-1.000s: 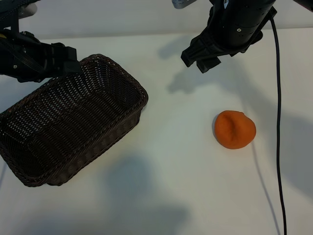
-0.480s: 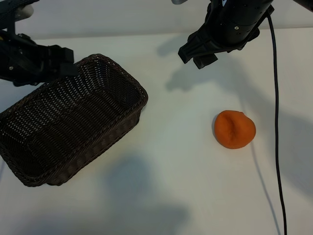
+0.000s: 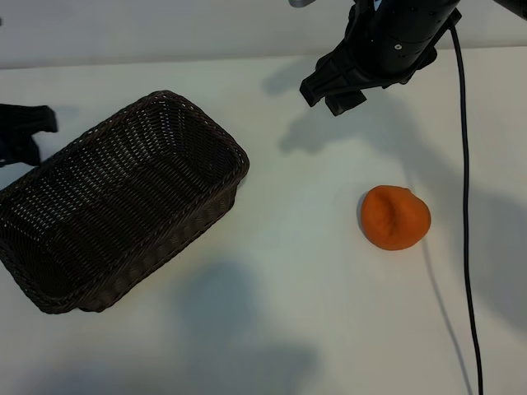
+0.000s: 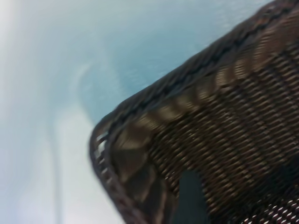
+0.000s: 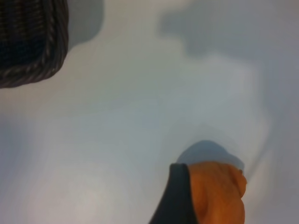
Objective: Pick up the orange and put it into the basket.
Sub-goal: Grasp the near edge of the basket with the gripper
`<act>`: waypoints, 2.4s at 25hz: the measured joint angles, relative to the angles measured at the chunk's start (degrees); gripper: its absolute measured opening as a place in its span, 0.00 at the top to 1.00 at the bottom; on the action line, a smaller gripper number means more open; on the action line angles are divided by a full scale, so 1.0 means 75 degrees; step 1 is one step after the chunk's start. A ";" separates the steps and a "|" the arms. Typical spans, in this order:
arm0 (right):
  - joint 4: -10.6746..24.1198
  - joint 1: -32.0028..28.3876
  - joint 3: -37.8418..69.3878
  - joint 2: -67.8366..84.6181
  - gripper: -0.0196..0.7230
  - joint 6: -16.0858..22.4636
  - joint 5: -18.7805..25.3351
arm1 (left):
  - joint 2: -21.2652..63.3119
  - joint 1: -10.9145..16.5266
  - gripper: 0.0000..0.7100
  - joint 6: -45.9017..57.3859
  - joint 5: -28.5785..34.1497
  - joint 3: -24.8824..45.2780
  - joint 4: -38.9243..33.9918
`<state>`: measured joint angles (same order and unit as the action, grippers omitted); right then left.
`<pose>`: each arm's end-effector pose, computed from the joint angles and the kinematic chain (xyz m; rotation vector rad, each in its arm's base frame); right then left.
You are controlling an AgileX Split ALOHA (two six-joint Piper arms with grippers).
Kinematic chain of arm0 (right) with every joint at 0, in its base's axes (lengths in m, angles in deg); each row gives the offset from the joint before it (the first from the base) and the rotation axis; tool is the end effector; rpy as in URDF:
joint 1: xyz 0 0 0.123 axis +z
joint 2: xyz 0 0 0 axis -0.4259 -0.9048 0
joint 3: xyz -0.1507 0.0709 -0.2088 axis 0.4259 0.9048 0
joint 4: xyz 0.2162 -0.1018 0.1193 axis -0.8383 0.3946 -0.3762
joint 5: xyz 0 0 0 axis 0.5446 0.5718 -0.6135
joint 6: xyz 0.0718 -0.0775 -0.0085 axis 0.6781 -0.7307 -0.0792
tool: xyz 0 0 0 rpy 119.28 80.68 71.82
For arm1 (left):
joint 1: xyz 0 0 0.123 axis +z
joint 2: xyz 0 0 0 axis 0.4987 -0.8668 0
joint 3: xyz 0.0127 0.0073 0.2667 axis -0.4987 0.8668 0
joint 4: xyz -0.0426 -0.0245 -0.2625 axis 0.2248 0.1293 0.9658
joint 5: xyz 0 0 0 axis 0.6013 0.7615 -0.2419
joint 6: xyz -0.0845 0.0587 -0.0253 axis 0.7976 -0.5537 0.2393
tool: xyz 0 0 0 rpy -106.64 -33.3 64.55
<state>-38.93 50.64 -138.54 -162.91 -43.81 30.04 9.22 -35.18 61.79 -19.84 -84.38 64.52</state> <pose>0.3693 0.1708 0.2844 -0.5619 2.6740 0.0780 0.2862 -0.0201 0.2629 -0.3097 2.6276 -0.0577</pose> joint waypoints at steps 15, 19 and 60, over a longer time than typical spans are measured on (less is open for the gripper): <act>-0.0003 -0.0006 0.0000 -0.0289 0.17 -0.0008 -0.0014 | 0.1569 0.0000 0.17 0.1154 -0.0322 0.2614 -0.0137; -0.0003 -0.0006 0.0000 -0.0291 0.17 -0.0008 0.0045 | 0.1768 0.0000 0.17 0.1866 -0.0354 0.3285 -0.0757; 0.0020 -0.0023 0.0000 -0.0297 0.17 -0.0053 0.0277 | -0.0006 0.0000 0.17 0.3850 -0.2838 0.3570 -0.1469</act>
<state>-38.78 50.47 -138.54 -165.14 -44.20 32.12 9.17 -35.18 90.66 -41.13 -57.60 53.50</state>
